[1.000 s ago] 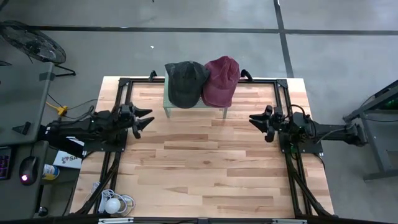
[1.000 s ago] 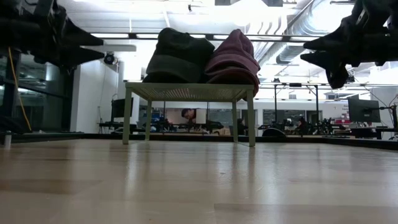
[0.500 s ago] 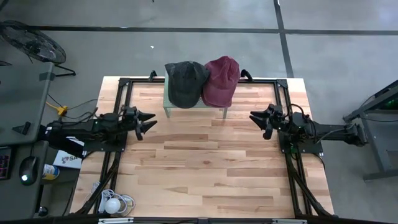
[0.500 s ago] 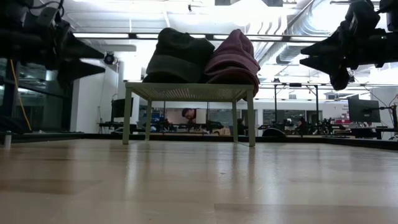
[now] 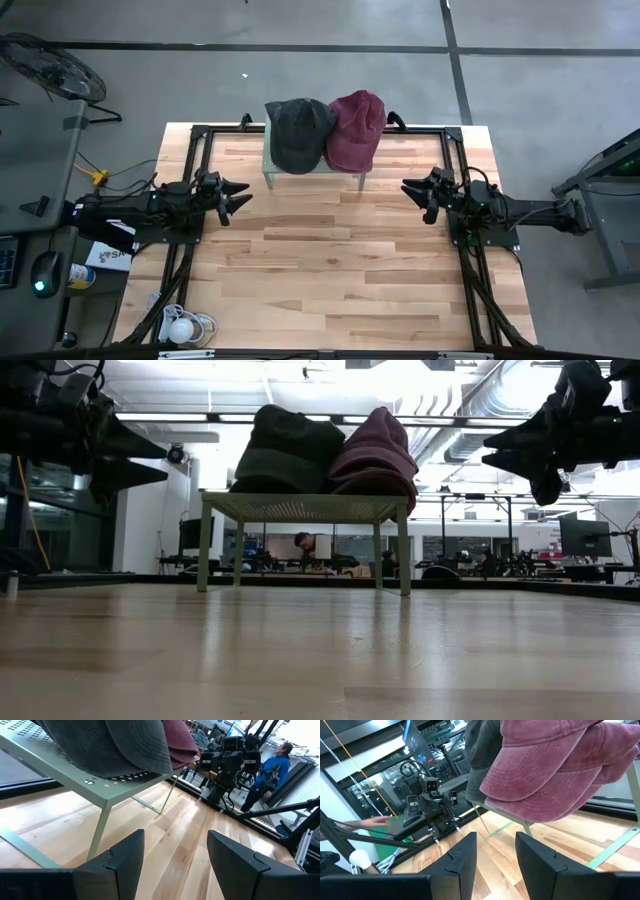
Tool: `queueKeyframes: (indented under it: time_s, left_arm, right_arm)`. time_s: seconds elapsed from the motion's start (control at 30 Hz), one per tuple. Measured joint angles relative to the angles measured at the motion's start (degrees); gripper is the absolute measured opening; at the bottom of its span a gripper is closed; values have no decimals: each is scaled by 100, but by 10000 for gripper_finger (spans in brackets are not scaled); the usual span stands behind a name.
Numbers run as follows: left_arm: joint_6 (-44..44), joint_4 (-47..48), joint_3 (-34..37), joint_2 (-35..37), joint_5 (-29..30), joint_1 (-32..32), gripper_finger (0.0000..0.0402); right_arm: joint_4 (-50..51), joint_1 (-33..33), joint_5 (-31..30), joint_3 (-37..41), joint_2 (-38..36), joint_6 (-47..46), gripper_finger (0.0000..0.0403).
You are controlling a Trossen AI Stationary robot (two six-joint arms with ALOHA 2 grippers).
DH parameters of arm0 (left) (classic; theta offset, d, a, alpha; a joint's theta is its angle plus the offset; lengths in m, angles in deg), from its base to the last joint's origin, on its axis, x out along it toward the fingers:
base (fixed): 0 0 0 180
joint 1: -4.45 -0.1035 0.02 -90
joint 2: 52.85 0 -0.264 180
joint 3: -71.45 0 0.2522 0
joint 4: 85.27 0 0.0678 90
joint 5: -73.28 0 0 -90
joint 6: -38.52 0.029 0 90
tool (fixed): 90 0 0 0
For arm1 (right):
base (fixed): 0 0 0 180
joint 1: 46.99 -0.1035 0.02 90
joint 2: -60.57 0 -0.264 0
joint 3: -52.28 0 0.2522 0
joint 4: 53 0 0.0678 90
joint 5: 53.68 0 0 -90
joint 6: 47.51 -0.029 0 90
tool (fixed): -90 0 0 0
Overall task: Pick & Place hat
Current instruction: Return to Home Position
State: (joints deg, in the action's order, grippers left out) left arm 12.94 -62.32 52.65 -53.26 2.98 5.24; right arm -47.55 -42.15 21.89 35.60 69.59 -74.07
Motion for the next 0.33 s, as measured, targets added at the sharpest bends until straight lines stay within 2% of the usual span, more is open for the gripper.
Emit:
queueKeyframes:
  time_s: [0.33]
  left_arm:
    - [0, 20, 2, 0, 2, 0, 213]
  right_arm:
    - [0, 0, 0, 0, 0, 2, 128]
